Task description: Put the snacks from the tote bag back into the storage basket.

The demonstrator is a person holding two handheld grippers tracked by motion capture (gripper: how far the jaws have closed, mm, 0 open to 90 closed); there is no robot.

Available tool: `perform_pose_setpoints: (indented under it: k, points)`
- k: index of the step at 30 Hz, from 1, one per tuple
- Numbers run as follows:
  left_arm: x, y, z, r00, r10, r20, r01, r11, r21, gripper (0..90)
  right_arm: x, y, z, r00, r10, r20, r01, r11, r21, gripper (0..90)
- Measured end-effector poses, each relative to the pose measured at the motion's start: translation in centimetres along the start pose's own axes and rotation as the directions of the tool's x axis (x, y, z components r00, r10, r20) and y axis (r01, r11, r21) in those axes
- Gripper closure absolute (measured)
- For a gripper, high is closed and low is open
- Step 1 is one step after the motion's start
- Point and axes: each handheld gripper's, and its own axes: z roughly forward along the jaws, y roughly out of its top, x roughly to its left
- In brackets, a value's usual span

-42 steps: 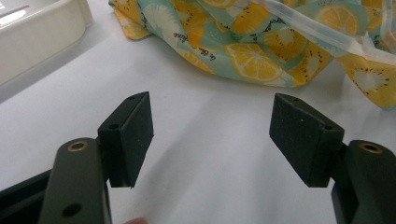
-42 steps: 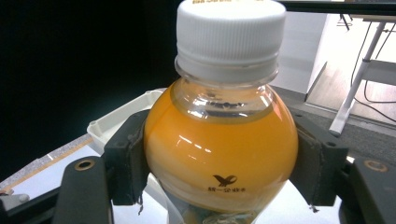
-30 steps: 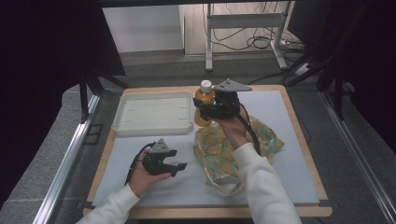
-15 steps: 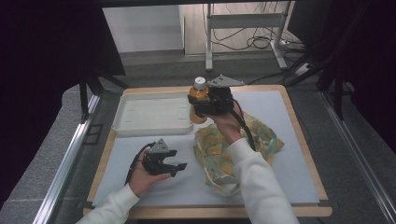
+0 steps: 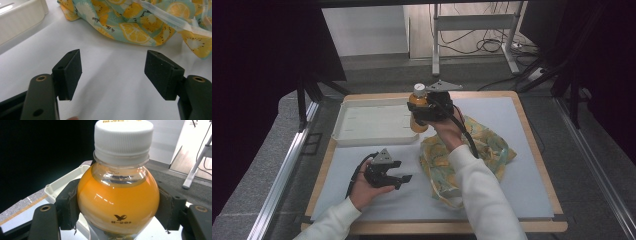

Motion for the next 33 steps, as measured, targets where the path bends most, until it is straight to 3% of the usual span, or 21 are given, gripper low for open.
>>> perform_pose_setpoints:
  k: [25,33]
  points:
    - [-0.2,0.0,0.0,0.9999,0.012,0.005,-0.012,0.9999,-0.002,30.5,-0.3,-0.9,5.3,0.9997,0.022,0.011,-0.023,0.997,0.076,30.7]
    - [-0.1,0.0,-0.1,0.9998,0.017,0.003,-0.017,0.9998,-0.001,30.6,-0.5,-0.9,6.2,0.9995,0.026,0.015,-0.028,0.996,0.087,30.7]
